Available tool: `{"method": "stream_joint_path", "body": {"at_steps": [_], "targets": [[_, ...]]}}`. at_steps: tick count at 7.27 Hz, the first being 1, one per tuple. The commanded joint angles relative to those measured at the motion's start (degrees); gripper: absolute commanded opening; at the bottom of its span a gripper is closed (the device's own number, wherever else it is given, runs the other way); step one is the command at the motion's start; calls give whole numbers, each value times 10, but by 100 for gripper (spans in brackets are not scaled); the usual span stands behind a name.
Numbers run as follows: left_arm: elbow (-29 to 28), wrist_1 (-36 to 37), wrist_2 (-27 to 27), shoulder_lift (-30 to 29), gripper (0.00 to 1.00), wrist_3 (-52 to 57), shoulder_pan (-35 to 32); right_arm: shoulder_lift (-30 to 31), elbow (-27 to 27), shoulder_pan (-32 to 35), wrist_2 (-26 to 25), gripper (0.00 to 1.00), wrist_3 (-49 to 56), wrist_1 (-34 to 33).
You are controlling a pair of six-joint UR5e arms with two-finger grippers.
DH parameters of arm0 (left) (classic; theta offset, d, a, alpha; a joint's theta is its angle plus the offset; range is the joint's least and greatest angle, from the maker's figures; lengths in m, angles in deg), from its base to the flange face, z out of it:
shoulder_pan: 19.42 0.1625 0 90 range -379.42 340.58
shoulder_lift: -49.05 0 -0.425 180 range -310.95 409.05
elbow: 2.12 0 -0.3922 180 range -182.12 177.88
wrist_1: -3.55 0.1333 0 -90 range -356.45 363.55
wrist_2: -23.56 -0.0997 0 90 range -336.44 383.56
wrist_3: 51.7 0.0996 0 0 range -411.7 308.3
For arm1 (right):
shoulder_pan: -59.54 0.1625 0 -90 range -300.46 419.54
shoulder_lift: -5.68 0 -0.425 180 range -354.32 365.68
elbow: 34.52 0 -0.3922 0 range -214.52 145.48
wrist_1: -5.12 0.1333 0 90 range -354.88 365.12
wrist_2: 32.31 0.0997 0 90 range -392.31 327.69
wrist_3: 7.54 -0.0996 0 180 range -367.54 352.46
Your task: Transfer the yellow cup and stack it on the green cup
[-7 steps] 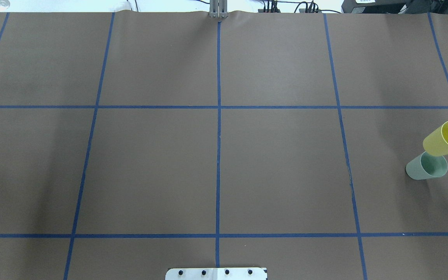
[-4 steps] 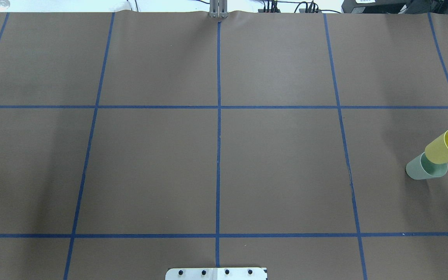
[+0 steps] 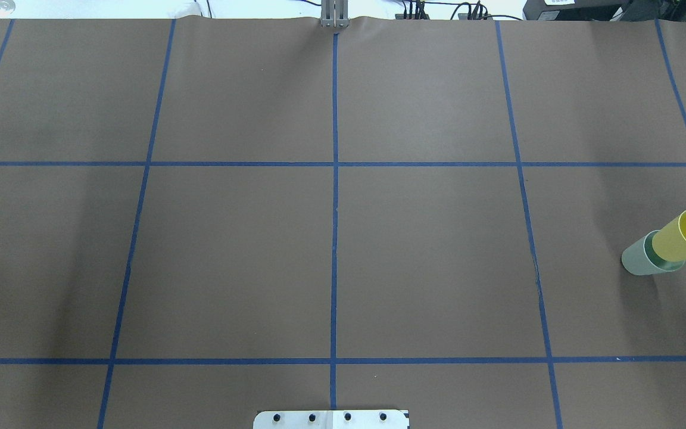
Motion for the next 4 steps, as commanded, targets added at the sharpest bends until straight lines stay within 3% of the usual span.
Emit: {"method": "stream_joint_path", "body": {"at_steps": [1, 4], "targets": [[8, 0, 0, 12, 100, 0, 0, -3, -2, -5, -6, 0, 0, -1], [9, 0, 0, 13, 100, 0, 0, -3, -2, -19, -11, 0, 0, -1]]}}
